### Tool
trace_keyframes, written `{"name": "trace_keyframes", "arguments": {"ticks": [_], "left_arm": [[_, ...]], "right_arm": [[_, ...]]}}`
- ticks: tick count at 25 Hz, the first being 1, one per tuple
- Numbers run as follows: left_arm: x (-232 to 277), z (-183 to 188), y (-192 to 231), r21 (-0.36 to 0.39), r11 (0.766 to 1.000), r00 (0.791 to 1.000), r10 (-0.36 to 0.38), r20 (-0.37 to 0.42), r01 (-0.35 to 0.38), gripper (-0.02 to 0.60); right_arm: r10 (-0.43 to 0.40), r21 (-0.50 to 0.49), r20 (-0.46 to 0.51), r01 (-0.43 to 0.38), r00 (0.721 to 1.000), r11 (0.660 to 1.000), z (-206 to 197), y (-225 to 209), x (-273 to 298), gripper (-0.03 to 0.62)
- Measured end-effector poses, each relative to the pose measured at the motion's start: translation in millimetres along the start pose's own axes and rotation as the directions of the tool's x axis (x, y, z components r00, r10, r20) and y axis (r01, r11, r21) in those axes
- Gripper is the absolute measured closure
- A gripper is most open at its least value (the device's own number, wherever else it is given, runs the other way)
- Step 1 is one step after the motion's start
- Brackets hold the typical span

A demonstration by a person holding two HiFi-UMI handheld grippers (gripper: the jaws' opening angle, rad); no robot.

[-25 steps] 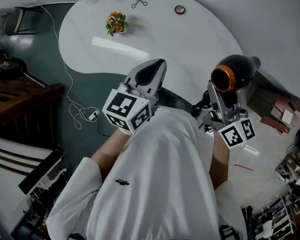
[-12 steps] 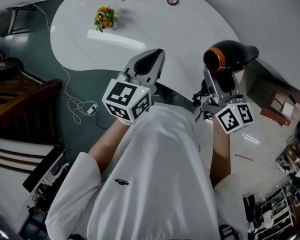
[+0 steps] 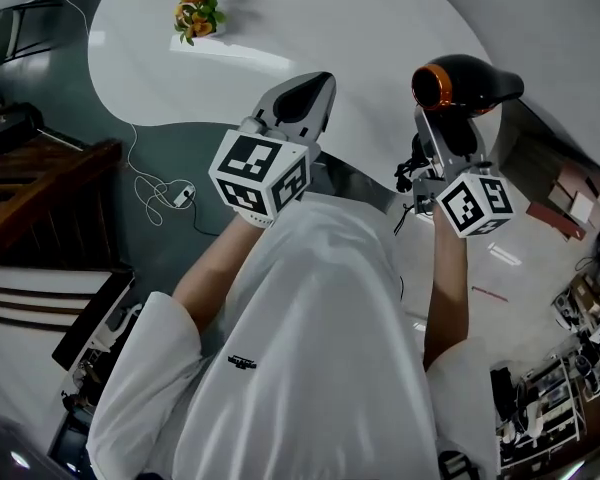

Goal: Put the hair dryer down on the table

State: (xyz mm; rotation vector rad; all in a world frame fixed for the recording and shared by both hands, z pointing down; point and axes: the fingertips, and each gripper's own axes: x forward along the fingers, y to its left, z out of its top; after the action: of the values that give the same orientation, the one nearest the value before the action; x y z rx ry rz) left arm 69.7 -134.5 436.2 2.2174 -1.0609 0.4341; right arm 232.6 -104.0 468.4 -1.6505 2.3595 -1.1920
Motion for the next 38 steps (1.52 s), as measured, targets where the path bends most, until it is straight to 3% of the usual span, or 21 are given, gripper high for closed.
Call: {"name": "trace_keyframes", "arguments": {"ticks": [14, 38], "left_arm": [[24.9, -22.7, 24.0, -0.025, 0.999, 0.997, 0.02, -0.075, -0.022, 0.572], [52.9, -25.0, 34.2, -0.025, 0.999, 0.991, 0.021, -0.135, -0.024, 0.572]], "right_arm": [[-0.079, -0.06, -0.149, 0.07, 0.986, 0.996, -45.0, -43.2, 47.4, 0.312], [-0.189, -0.113, -0.266, 0.164, 0.945, 0.98, -84.8, -90.2, 94.0, 0.312]]}}
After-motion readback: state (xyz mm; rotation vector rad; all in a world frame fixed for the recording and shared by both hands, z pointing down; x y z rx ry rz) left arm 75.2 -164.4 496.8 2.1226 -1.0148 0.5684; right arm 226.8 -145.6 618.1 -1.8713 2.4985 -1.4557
